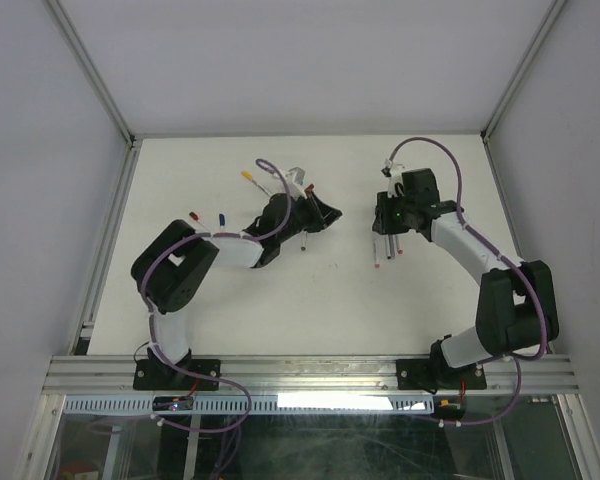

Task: Open the pen caps
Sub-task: Place the pen cap at the center of the board.

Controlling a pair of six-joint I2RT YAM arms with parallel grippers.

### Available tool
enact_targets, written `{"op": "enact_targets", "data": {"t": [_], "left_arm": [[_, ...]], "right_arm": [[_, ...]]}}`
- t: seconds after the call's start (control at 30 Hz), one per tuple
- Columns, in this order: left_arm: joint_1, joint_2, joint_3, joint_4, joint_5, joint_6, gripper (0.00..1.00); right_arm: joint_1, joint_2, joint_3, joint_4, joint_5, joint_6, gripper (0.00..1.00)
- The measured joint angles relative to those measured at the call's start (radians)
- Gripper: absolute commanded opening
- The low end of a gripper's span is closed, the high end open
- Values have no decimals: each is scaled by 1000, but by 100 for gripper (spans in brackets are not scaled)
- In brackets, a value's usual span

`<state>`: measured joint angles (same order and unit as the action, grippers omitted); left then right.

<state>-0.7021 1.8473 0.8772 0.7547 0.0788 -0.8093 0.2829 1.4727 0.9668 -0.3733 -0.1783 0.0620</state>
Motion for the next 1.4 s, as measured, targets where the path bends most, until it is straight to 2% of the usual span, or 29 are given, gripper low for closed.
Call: {"op": "enact_targets", "data": {"t": [0.27,0.4,0.57,0.67,0.77,1.1,1.2,1.4], "left_arm": [[-74,310,576,-550,-138,56,0],[-100,458,826,-763,-204,75,0],[-110,604,1046,-914,-219,96,2],[-108,632,1104,-956,-224,101,12],[-108,652,1141,-975,-228,106,16],[-108,659,1156,-991,-219,110,26],[-108,659,1157,-991,-215,110,33],[-108,659,1162,-992,-206,111,36]], "right_arm": [[-152,-1,44,-61,-119,-88,30],[-173,-11,44,-78,-135,-105,30],[-181,-21,44,-82,-153,-114,30],[-188,-21,44,-83,-158,-116,30],[-194,-21,44,-84,-168,-116,30],[-213,-24,44,-87,-184,-116,30],[-217,-24,44,-88,-191,-116,30],[-222,-24,44,-89,-206,-115,30]]}}
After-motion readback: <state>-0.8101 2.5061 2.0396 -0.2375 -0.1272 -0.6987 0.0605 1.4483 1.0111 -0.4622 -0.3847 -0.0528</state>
